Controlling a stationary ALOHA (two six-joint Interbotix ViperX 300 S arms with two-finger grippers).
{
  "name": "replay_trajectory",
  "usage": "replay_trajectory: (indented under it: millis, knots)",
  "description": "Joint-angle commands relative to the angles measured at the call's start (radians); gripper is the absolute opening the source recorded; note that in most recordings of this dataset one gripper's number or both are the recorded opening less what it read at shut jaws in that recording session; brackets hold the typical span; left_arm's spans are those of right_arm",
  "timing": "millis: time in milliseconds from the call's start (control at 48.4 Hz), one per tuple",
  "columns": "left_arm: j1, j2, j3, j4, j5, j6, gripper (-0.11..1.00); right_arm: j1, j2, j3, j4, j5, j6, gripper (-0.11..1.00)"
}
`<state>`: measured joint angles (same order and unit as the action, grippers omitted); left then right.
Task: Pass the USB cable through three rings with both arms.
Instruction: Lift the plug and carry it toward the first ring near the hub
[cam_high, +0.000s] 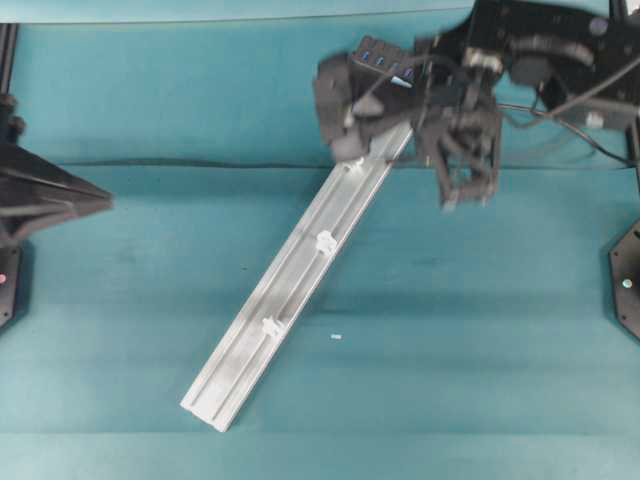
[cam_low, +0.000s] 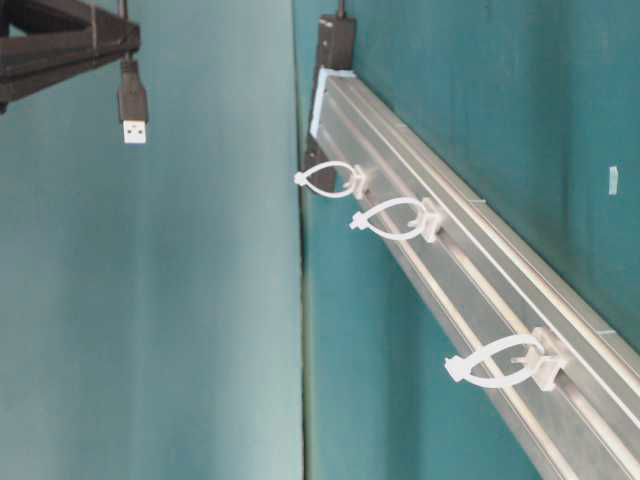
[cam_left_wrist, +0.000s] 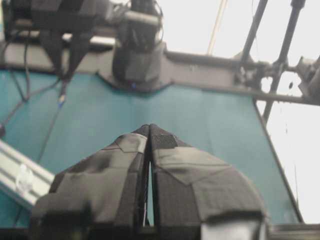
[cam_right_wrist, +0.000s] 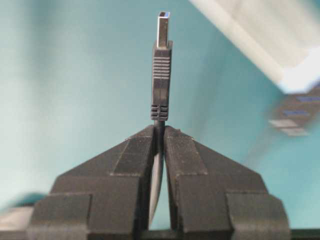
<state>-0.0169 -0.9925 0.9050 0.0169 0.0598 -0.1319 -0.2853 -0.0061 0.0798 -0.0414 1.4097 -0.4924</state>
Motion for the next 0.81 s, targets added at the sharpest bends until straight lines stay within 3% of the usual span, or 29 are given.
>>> replay_trajectory:
  millis: [0,289,495,784]
  knots:
    - [0.000,-0.038,-0.043,0.002,0.003,-0.005,-0.01,-0.051,-0.020,0.008,-0.011,-0.054,-0.074,0.10]
    - [-0.008,0.104,-0.124,0.002,0.003,-0.077,-0.01,-0.233,-0.023,0.034,-0.009,-0.150,-0.362,0.10]
    - [-0.006,0.198,-0.175,0.002,0.005,-0.110,-0.01,-0.273,-0.018,0.092,-0.009,-0.216,-0.491,0.10]
    - [0.031,0.259,-0.204,0.002,0.008,-0.135,-0.01,-0.281,-0.018,0.218,-0.011,-0.425,-0.644,0.10]
